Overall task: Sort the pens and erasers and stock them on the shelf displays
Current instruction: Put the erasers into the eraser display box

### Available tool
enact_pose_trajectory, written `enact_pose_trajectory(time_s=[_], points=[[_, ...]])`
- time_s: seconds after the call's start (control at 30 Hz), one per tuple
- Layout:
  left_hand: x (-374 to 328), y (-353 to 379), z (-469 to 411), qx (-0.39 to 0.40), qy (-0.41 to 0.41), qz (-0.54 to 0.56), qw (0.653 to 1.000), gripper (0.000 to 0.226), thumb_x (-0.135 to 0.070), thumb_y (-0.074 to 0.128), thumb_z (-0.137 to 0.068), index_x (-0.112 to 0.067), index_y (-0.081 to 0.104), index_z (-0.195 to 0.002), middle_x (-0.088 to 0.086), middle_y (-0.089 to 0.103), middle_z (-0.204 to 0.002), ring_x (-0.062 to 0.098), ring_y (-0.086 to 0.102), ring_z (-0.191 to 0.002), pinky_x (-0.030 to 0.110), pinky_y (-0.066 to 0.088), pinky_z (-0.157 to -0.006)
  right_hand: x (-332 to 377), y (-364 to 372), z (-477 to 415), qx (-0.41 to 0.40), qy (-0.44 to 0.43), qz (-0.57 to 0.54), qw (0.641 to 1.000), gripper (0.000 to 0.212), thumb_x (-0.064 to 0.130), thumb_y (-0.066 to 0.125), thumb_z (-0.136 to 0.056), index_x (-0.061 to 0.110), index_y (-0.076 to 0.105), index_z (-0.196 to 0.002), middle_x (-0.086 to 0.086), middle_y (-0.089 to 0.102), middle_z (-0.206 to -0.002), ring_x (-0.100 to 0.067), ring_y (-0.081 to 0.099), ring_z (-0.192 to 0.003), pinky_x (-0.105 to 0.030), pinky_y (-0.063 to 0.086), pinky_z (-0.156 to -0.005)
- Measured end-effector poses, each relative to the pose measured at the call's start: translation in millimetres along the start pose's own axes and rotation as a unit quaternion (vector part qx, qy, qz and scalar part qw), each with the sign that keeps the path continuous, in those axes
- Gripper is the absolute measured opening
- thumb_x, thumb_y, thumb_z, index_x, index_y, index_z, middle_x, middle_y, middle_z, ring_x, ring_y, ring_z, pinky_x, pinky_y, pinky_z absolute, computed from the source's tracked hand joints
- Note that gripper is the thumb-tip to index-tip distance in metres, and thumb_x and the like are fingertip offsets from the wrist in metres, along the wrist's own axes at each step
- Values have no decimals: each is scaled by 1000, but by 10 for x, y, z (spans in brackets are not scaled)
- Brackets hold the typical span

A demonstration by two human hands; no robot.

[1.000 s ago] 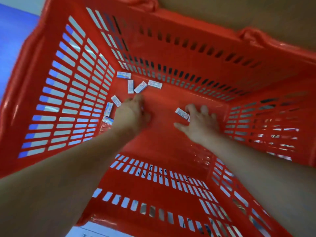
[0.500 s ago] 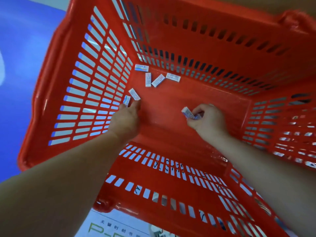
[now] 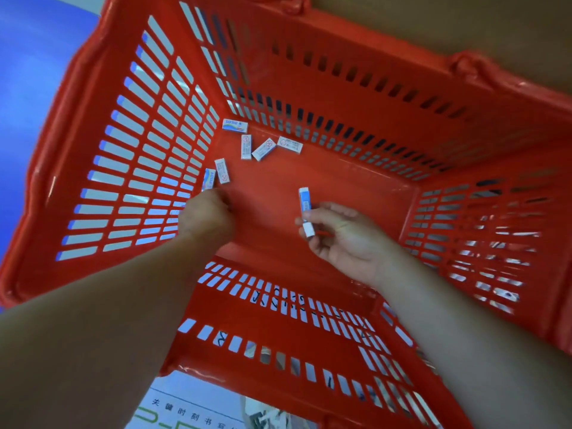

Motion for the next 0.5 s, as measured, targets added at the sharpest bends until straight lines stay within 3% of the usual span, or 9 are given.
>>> enact_pose_trajectory(time_s=[0.07,0.13,0.23,0.3,0.37,0.5], points=[[-196,-96,217,90,-19,207,974,14,-8,58,-86,-22,62,-83,6,63,-81,27,64,-72,35,57,-64,62,31,140,-1,-5,-6,1000,14,0,67,-81,12,63,-76,-10,63,-83,-11,53,-64,-13,40,-47],[-469,-301,581,197,-29,391,899,19,-4,58,-85,-21,58,-77,5,61,-75,24,63,-68,31,54,-63,134,85,337,0,-17,-19,1000,12,-2,66,-81,9,61,-78,-7,62,-75,-10,52,-59,-11,37,-44],[-754,-688,1155,302,15,499,812,20,-7,55,-84,-25,63,-85,4,65,-83,18,66,-77,32,53,-74,244,230,761,5,-56,-34,998,13,-4,64,-81,8,61,-79,-5,60,-71,-9,49,-58,-10,35,-42],[-819,-943,1451,319,20,549,773,26,-7,51,-83,-27,66,-91,2,68,-87,17,66,-79,30,51,-71,342,309,1121,-5,-107,-13,994,13,-4,65,-80,9,63,-81,-8,60,-73,-12,49,-60,-13,35,-42],[-868,-1170,1716,320,21,567,759,32,-8,49,-83,-31,69,-93,-1,70,-87,16,67,-78,27,49,-66,481,354,1516,-48,-187,90,977,15,1,71,-78,15,66,-77,-10,59,-70,-21,48,-61,-20,37,-45],[-1099,-1706,2296,273,71,572,770,14,-26,64,-84,-33,69,-95,-6,69,-84,8,63,-70,24,49,-59,861,519,2393,-111,-325,334,878,15,22,76,-63,21,65,-73,0,64,-62,-9,52,-54,-31,45,-54]])
Point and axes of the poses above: each hand's wrist, its own z-axis away from the middle knuckle, its own y-axis out of the palm, x = y × z, the point moved 3 cm from there along -z, towards the middle knuckle
